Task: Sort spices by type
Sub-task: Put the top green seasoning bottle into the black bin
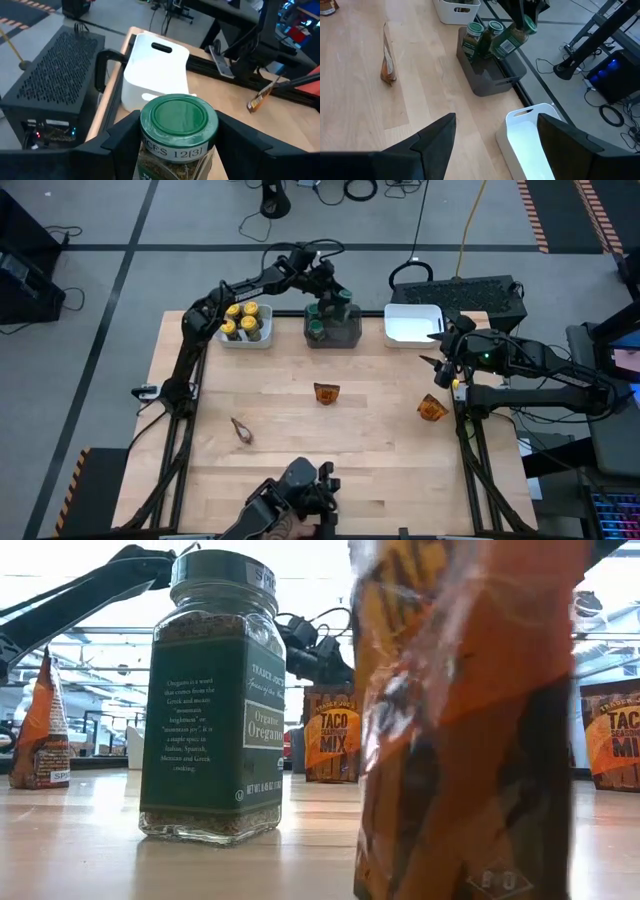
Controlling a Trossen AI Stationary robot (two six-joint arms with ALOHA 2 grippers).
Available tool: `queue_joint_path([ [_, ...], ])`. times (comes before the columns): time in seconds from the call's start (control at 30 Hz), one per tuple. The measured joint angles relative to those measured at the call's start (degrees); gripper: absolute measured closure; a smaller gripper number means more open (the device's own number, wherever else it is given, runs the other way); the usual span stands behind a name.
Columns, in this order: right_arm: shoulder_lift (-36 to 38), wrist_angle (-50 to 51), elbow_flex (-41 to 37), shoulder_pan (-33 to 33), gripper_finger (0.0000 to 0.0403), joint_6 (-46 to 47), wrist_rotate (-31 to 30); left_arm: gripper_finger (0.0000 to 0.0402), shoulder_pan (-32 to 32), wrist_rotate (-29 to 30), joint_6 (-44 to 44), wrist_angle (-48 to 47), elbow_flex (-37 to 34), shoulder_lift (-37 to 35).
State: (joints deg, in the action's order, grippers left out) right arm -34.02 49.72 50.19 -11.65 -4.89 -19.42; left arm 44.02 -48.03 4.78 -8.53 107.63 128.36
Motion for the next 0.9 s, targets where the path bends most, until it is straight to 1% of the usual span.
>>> queue_joint_path([
  [0.17, -0.02, 0.33, 0.00, -0.01, 0.0140, 0.75, 0.00, 0.0173, 1.31, 0.39, 1.08, -3.09, -0.09, -3.00],
  [0.27, -0.02, 0.39, 0.00, 0.00, 0.0140, 0.77, 0.00, 0.0173, 1.71, 2.83, 4.18, -5.90, -0.02, -5.70],
  [0.33, -0.02, 0.32, 0.00, 0.01, 0.0140, 0.77, 0.00, 0.0173, 1.97, 3.50, 4.82, -6.17, -1.44, -7.11],
  [0.47, -0.02, -0.42, 0.00, 0.00, 0.0140, 0.77, 0.00, 0.0173, 2.30, 3.47, 6.38, -4.09, -6.46, -8.52],
  [0.57, -0.02, -1.52, 0.00, 0.01, 0.0140, 0.83, 0.00, 0.0173, 2.93, 0.22, 5.13, 3.52, -11.91, -8.92],
  [0.7, -0.02, -1.84, 0.00, 0.01, 0.0140, 1.04, 0.00, 0.0173, 3.23, -4.02, -1.99, 21.44, -17.98, -8.97],
  [0.77, -0.02, -1.84, 0.00, 0.01, 0.0140, 1.27, 0.00, 0.0173, 3.23, -4.41, -4.91, 29.32, -19.87, -9.06],
  [0.83, -0.02, -1.84, 0.00, 0.01, 0.0140, 1.97, 0.00, 0.0173, 3.25, -4.14, -5.51, 31.36, -20.69, -9.18],
  [0.9, -0.02, -1.82, 0.00, 0.00, 0.0140, 3.00, 0.00, 0.0173, 3.51, -2.72, -4.10, 29.71, -20.88, -9.17],
])
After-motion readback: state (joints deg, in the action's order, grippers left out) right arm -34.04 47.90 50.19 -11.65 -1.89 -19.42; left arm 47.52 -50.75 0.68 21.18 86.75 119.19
